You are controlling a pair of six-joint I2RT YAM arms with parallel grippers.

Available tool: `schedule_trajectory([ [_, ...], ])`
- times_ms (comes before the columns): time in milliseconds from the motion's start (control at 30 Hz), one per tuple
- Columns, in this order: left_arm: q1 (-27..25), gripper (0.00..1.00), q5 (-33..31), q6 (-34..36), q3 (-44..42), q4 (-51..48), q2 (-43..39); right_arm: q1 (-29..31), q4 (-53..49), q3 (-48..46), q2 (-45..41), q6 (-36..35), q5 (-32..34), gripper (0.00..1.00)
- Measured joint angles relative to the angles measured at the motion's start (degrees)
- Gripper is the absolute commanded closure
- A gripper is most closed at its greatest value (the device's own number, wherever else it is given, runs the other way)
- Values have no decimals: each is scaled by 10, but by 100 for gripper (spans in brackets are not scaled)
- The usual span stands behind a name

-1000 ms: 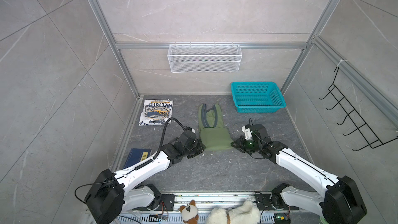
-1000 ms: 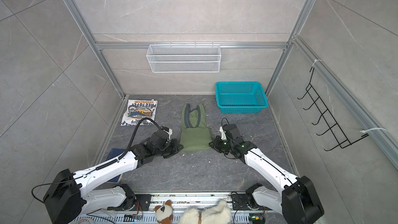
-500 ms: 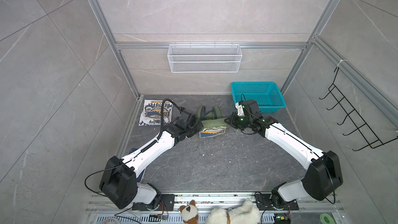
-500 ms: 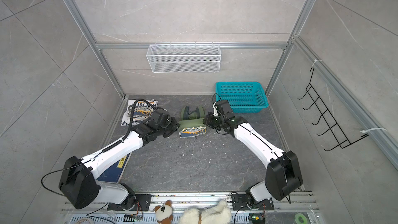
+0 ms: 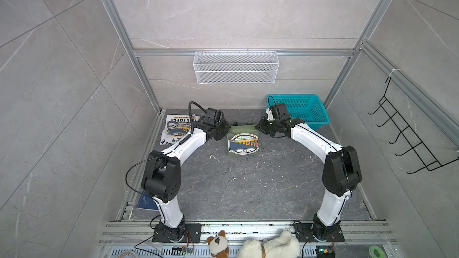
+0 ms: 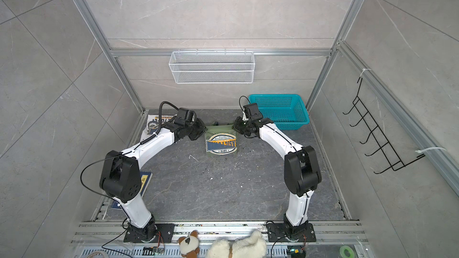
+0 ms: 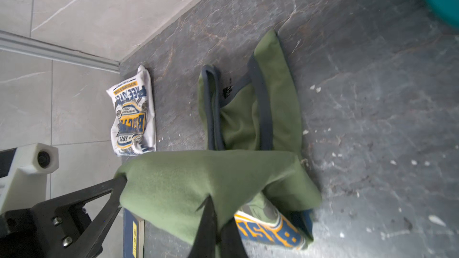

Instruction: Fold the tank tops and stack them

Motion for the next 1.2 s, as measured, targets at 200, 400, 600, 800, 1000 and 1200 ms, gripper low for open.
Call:
schedule_trajectory([
  [200,17,85,19,10,78,-4,80,-13,-5,59,58,-2,0,99],
  [400,31,65,27,19,139,-9,144,-21,-12,116,112,-7,1,67],
  [600,49,47,25,37,179,-19,177,-31,-33,183,169,-30,14,31],
  [800,63,42,-2,102,202,-48,176,-36,-59,196,173,-72,26,28],
  [1000,66,36,16,139,109,-36,146,-28,-55,104,145,-98,26,20],
  [1200,65,28,79,133,-30,43,140,-14,-21,11,142,-97,3,14],
])
